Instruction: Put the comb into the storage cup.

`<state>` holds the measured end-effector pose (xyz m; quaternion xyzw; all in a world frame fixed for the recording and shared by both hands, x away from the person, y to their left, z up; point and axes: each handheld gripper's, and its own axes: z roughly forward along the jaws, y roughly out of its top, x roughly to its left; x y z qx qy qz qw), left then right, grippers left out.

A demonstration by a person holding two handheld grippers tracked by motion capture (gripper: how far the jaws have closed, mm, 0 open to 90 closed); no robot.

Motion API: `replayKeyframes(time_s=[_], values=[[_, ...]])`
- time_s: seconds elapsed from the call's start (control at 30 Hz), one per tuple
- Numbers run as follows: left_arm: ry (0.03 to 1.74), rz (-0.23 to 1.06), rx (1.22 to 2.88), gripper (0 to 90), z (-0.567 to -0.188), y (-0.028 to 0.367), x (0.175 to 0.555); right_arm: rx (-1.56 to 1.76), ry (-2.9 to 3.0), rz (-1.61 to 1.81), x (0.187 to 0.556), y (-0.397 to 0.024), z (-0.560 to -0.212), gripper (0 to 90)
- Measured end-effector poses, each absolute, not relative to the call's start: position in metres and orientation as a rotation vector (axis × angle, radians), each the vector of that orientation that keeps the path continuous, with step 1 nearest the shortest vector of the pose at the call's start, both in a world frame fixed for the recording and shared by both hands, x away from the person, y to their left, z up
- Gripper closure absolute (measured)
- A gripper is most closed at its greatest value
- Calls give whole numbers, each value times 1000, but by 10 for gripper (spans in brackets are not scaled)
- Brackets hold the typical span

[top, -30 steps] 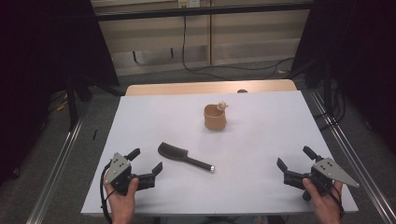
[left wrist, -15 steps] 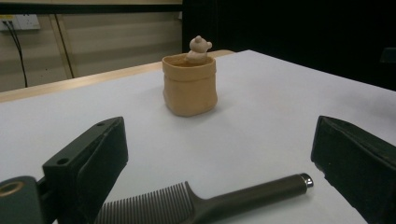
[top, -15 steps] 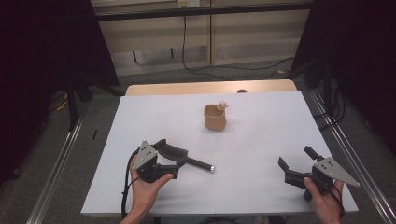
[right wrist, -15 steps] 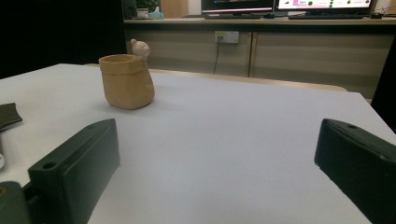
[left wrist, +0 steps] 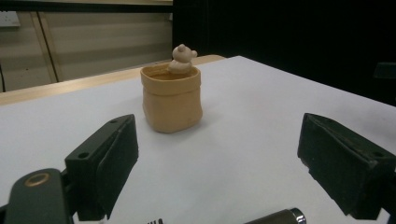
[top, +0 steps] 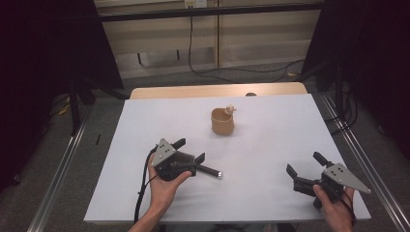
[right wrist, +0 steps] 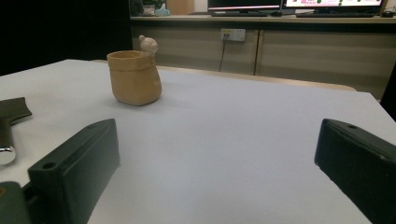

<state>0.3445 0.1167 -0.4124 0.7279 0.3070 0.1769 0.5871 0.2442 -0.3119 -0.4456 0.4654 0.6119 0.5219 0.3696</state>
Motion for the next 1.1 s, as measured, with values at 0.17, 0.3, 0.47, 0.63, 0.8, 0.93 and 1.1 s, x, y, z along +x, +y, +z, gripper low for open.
replayKeyframes(time_s=[0.17,0.3,0.47,0.63,0.8,0.93,1.1], values=[[724,431,1677,253,-412,110,349,1195,1572,1341,247,-311,-446,0],[721,405,1659,352,-416,107,350,1202,1569,1337,247,-312,-446,0],[694,393,1643,504,-417,107,349,1204,1563,1338,247,-313,-446,0],[644,360,1664,659,-417,105,349,1204,1563,1336,245,-313,-446,0],[623,344,1677,794,-418,102,345,1203,1561,1339,245,-313,-445,0],[606,325,1685,900,-417,103,345,1199,1560,1337,246,-312,-445,0],[629,263,1708,900,-419,101,348,1205,1558,1335,244,-313,-445,0]])
